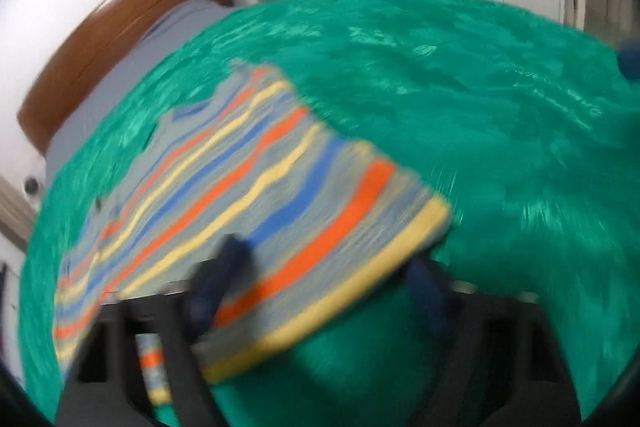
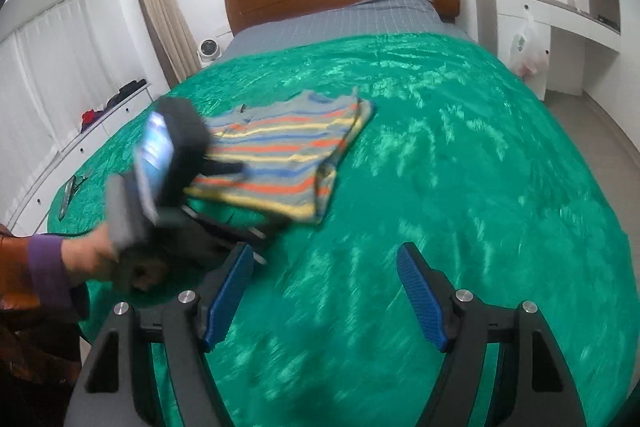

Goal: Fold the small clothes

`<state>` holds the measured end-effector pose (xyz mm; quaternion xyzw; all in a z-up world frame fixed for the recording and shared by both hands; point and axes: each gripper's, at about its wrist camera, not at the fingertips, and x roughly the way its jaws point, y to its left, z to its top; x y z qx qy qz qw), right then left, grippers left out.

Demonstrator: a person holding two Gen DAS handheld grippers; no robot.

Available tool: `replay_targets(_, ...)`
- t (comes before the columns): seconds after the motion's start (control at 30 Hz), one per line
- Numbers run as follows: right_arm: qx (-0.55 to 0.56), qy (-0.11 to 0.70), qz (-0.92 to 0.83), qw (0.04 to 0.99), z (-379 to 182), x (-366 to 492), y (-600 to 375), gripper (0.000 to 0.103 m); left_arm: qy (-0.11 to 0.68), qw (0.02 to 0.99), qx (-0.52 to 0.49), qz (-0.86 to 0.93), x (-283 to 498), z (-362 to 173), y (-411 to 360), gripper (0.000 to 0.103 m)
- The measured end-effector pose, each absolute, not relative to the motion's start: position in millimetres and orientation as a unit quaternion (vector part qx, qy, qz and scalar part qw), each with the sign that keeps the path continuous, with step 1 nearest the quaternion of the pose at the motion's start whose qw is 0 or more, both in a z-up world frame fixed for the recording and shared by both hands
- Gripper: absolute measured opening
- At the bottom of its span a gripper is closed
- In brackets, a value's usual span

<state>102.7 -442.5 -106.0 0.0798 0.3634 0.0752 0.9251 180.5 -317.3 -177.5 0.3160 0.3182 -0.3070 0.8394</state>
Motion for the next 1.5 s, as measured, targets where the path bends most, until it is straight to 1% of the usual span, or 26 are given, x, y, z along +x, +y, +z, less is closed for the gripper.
replay_targets(0.03, 0.083, 0.366, 0.079, 0.924, -106.7, 112.5, -448.1, 0.074, 0.317, 0.845, 0.316, -0.292, 182.0, -178.5, -323.0, 0.014)
replay_targets(0.07, 0.091, 0.369, 0.088, 0.921, -108.4, 126.9, -454.9, 0.074, 0.318, 0.851, 0.313, -0.276, 183.8, -177.4, -322.4, 0.005)
replay_targets(0.17, 0.142, 0.388, 0.118, 0.903, -122.2, 183.6, -475.2, 0.074, 0.329, 0.867, 0.236, -0.289, 190.9, -161.6, -298.9, 0.004)
replay_targets(0.33, 0.302, 0.444, 0.14, 0.832, -180.6, 306.4, -498.6, 0.074, 0.328, 0.875, 0.191, -0.301, 192.6, -149.7, -277.3, 0.004)
replay_targets(0.37, 0.336, 0.453, 0.142, 0.814, -191.5, 329.5, -499.1, 0.073, 0.328, 0.875, 0.19, -0.302, 193.6, -149.2, -278.6, 0.004)
replay_targets(0.43, 0.375, 0.439, 0.128, 0.807, -194.3, 356.3, -498.3, 0.062, 0.327, 0.876, 0.183, -0.302, 193.8, -147.7, -272.7, 0.004)
replay_targets(0.47, 0.381, 0.436, 0.127, 0.805, -191.1, 363.6, -495.7, 0.04, 0.326, 0.879, 0.174, -0.301, 191.9, -144.7, -265.3, 0.004)
replay_targets(0.5, 0.371, 0.444, 0.118, 0.807, -185.8, 369.6, -490.5, 0.006, 0.323, 0.883, 0.162, -0.3, 193.0, -140.7, -257.2, 0.004)
replay_targets(0.53, 0.348, 0.452, 0.108, 0.814, -176.2, 374.3, -481.7, 0.008, 0.322, 0.887, 0.147, -0.297, 197.5, -135.8, -247.6, 0.004)
replay_targets(0.63, 0.269, 0.453, 0.133, 0.84, -135.9, 379.6, -440.5, 0.008, 0.325, 0.898, 0.085, -0.283, 208.8, -120.8, -206.5, 0.004)
replay_targets(0.73, 0.236, 0.439, 0.179, 0.848, -102.9, 386.4, -380.6, 0.008, 0.332, 0.908, 0.027, -0.253, 217.0, -109.5, -154.9, 0.004)
replay_targets(0.8, 0.222, 0.437, 0.204, 0.847, -95.2, 394.5, -342.4, 0.008, 0.338, 0.914, -0.005, -0.223, 223.0, -106.6, -114.2, 0.004)
replay_targets(0.93, 0.176, 0.447, 0.253, 0.84, -97.7, 422.3, -248.0, 0.008, 0.363, 0.914, -0.061, -0.169, 237.8, -115.5, -46.7, 0.004)
replay_targets(1.07, 0.136, 0.465, 0.269, 0.833, -116.7, 440.2, -178.3, 0.008, 0.385, 0.909, -0.09, -0.131, 245.0, -133.2, -5.0, 0.004)
replay_targets(1.13, 0.108, 0.468, 0.278, 0.832, -129.4, 446.2, -141.7, 0.008, 0.405, 0.902, -0.087, -0.126, 247.4, -143.5, 2.8, 0.005)
replay_targets(1.17, 0.102, 0.474, 0.28, 0.829, -139.0, 455.3, -135.8, 0.012, 0.417, 0.898, -0.078, -0.118, 250.9, -149.2, 0.5, 0.012)
replay_targets(1.2, 0.105, 0.479, 0.278, 0.826, -145.4, 458.3, -136.5, 0.021, 0.427, 0.895, -0.073, -0.111, 247.5, -154.3, 1.8, 0.018)
replay_targets(1.23, 0.118, 0.485, 0.276, 0.821, -151.0, 460.4, -133.3, 0.03, 0.431, 0.893, -0.073, -0.107, 246.1, -157.1, 6.3, 0.021)
replay_targets(1.27, 0.141, 0.483, 0.282, 0.817, -153.9, 459.2, -136.7, 0.044, 0.43, 0.892, -0.079, -0.111, 241.0, -158.3, 11.8, 0.032)
replay_targets(1.3, 0.162, 0.474, 0.292, 0.815, -152.9, 454.5, -143.2, 0.044, 0.428, 0.893, -0.085, -0.109, 236.7, -156.4, 16.6, 0.051)
replay_targets(1.33, 0.176, 0.463, 0.297, 0.816, -148.7, 447.7, -151.0, 0.044, 0.422, 0.895, -0.091, -0.109, 232.2, -153.5, 20.9, 0.058)
replay_targets(1.37, 0.181, 0.452, 0.297, 0.821, -142.3, 437.9, -161.3, 0.044, 0.412, 0.898, -0.103, -0.112, 226.2, -150.5, 27.1, 0.067)
replay_targets(1.4, 0.179, 0.446, 0.294, 0.826, -136.4, 427.9, -170.6, 0.044, 0.405, 0.9, -0.112, -0.117, 224.0, -148.8, 30.9, 0.069)
replay_targets(1.5, 0.136, 0.441, 0.281, 0.841, -121.5, 397.8, -192.9, 0.044, 0.406, 0.899, -0.115, -0.117, 228.1, -146.9, 27.8, 0.07)
